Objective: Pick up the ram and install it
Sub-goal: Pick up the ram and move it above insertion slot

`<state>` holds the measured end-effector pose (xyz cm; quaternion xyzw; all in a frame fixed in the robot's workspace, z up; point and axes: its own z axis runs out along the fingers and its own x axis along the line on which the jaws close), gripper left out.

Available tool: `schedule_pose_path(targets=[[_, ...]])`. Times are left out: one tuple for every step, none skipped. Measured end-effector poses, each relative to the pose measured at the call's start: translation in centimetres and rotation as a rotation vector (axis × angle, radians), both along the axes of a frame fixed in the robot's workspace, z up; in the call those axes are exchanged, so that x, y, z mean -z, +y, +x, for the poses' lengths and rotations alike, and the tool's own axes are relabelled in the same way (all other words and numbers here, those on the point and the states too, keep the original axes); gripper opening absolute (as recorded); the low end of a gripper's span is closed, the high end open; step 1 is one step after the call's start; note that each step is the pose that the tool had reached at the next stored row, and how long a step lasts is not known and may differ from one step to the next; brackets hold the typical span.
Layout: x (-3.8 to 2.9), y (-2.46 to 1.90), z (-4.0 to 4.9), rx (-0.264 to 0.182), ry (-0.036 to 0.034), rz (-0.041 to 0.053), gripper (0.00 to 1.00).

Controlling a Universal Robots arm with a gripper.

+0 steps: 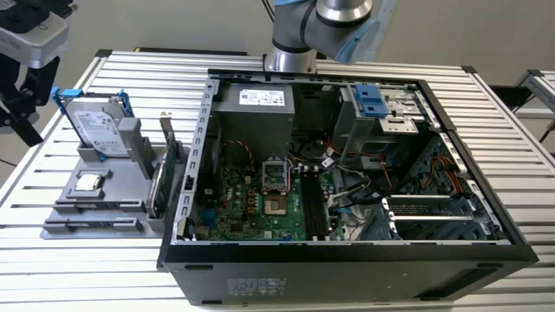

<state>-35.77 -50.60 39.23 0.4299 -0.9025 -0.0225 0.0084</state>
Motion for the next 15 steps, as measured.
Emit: schedule_pose_path(targets=[[0.00, 0.01, -0.01, -0.016, -0.0001, 0.0000, 0.00], [0.00, 0.00, -0.01, -0.032, -0.0001, -0.0001, 0.00], [0.00, 0.01, -0.01, -0.048, 0.0000, -0.0002, 0.00], [0.00, 0.00, -0.01, -0.064, 0.0000, -0.0002, 0.00], [0.00, 0.00, -0.01, -0.082, -0.0001, -0.0001, 0.00], [0.00, 0.01, -0.02, -0.099, -0.0001, -0.0002, 0.00], [0.00, 0.01, -0.02, -0.116, -0.0001, -0.0002, 0.00], [0.00, 0.01, -0.02, -0.134, 0.0000, -0.0003, 0.00], [0.00, 0.01, -0.02, -0.152, 0.0000, -0.0003, 0.00], [0.00, 0.00, -0.02, -0.170, 0.0000, -0.0002, 0.00], [0.00, 0.01, -0.02, -0.187, 0.0000, -0.0003, 0.00], [0.00, 0.01, -0.03, -0.205, 0.0000, -0.0002, 0.00], [0.00, 0.01, -0.03, -0.222, -0.0001, -0.0003, 0.00], [0.00, 0.01, -0.03, -0.240, 0.0000, -0.0003, 0.00], [0.00, 0.01, -0.03, -0.258, 0.0000, -0.0003, 0.00]])
